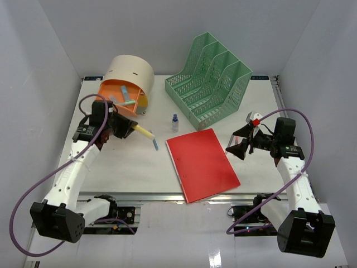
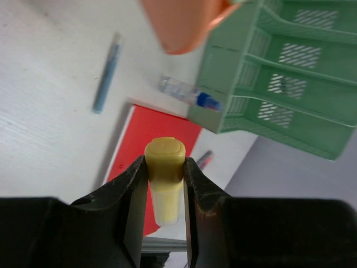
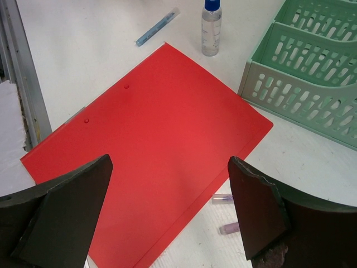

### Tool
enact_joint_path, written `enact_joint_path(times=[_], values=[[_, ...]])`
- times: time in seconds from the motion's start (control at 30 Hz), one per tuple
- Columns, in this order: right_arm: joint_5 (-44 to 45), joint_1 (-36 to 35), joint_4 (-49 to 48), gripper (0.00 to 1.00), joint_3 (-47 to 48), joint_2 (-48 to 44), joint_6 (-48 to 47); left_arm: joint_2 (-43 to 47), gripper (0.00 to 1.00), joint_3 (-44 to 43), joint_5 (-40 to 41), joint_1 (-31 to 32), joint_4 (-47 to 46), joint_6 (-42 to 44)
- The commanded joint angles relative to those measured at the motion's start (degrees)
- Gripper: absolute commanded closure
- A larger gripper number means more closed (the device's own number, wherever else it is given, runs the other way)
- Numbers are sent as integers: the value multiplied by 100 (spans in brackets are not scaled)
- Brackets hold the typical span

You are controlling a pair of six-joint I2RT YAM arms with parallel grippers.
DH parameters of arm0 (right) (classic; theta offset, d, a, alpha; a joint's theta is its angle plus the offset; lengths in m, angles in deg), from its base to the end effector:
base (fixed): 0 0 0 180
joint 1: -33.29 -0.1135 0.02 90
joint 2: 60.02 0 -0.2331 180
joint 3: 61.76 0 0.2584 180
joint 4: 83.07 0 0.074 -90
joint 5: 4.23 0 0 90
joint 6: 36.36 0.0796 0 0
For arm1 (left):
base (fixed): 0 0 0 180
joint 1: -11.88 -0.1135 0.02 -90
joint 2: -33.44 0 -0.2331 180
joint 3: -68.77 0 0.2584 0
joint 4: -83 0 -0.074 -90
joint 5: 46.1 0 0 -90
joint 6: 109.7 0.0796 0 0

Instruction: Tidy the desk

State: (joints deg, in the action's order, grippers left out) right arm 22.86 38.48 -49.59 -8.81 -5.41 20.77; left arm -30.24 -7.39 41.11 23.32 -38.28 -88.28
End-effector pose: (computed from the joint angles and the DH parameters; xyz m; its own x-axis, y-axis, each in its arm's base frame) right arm 0.2389 0.0495 0.2326 -0.1103 -0.2382 -0.9649 -0.8855 0.4645 -0.0134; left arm 0.2689 -0.0584 0.2674 -0.4737 -0.8528 -0.2199 -0.5746 0.4884 -0.6567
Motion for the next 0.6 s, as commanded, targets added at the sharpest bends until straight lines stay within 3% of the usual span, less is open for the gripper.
enact_joint_path(times=[0.0,0.2,0.43,0.57], values=[[-3,26,51,9,2,-29,-69,-272,97,-1502,472,-32,268,164],[25,34,51,9,-6,-20,-79,-1543,96,-3048,124,-924,409,288],[7,42,53,9,2,-21,-88,-2549,96,-3813,-46,-1589,535,290],[10,35,60,9,11,-21,-97,-2898,88,-4024,-2,-1689,599,209]])
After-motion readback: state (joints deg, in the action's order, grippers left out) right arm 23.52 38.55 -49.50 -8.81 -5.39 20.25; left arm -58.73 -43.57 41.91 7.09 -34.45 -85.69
